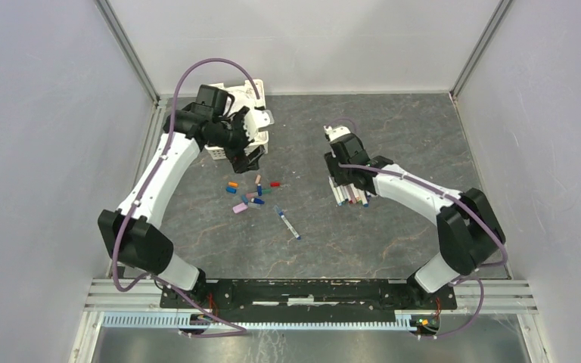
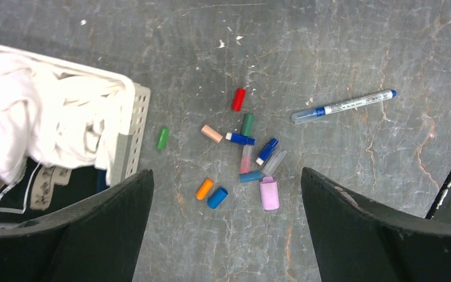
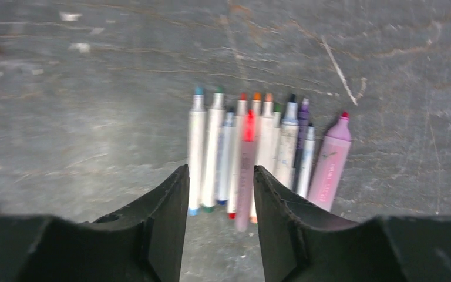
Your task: Open the pen caps
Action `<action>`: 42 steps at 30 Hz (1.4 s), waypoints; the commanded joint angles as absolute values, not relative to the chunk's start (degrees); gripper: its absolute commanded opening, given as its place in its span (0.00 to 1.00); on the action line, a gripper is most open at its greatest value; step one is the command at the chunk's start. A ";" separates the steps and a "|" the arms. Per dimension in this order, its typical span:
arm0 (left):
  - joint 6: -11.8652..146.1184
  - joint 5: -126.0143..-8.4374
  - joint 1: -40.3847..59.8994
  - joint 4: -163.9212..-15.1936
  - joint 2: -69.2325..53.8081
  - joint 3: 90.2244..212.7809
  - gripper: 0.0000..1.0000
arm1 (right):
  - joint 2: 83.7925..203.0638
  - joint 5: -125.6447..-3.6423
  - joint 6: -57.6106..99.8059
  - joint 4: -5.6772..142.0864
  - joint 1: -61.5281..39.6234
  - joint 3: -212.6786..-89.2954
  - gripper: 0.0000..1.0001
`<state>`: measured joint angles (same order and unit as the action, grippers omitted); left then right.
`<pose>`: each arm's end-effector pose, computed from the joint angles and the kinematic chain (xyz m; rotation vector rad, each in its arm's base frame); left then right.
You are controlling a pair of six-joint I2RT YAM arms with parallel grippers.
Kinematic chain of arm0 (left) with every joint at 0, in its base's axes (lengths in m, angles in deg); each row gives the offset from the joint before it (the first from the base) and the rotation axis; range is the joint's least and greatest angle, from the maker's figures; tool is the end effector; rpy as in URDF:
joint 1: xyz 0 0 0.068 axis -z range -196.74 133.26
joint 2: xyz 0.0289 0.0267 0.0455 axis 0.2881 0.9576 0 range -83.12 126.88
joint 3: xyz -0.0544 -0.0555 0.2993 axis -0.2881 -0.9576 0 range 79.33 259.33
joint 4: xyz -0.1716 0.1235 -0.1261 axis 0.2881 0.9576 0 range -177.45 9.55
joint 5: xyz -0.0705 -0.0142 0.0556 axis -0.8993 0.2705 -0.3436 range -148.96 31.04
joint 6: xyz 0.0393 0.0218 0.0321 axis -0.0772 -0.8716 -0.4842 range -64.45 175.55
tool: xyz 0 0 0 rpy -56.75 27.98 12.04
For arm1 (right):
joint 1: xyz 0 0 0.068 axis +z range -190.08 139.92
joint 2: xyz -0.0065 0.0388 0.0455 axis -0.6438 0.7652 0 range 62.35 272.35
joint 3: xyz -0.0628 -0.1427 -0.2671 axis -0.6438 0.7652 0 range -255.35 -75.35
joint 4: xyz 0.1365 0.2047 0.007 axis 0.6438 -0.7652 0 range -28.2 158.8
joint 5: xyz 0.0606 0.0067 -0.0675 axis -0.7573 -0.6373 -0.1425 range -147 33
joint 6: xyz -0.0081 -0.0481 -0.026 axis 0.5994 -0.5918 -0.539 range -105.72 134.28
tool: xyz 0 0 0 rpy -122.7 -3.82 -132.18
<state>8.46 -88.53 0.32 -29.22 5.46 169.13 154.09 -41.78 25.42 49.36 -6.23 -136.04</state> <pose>0.2793 -0.1051 0.3902 1.4494 1.9554 -0.4324 0.2764 0.1734 0.2633 -0.3608 2.3836 0.0335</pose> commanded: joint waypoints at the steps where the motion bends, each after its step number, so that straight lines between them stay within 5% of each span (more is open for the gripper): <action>1: 14.18 -86.19 -0.46 -32.79 0.34 171.11 1.00 | 150.08 -45.53 25.74 50.39 1.03 -137.74 0.51; 10: 19.98 -84.25 -2.72 -37.81 -1.97 170.98 1.00 | 157.71 -51.61 26.41 55.94 16.53 -138.34 0.58; 21: 16.83 -86.81 -2.94 -33.42 -2.36 171.28 1.00 | 165.45 -51.78 25.34 57.95 19.01 -138.16 0.49; 25: 15.80 -86.79 -2.94 -33.09 -2.26 170.32 1.00 | 167.81 -52.92 24.66 58.23 18.99 -138.24 0.39; 32: 7.79 -86.84 -2.94 -29.11 -1.55 165.17 1.00 | 164.49 -53.55 23.32 58.35 18.05 -135.98 0.01; 42: -8.41 -102.05 -2.25 -18.06 -2.77 157.55 0.96 | 151.72 -56.24 18.04 57.03 14.75 -136.24 0.00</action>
<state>-0.75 -92.05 -2.79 -22.64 -0.62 158.51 157.50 -55.96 21.75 56.20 14.77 -134.95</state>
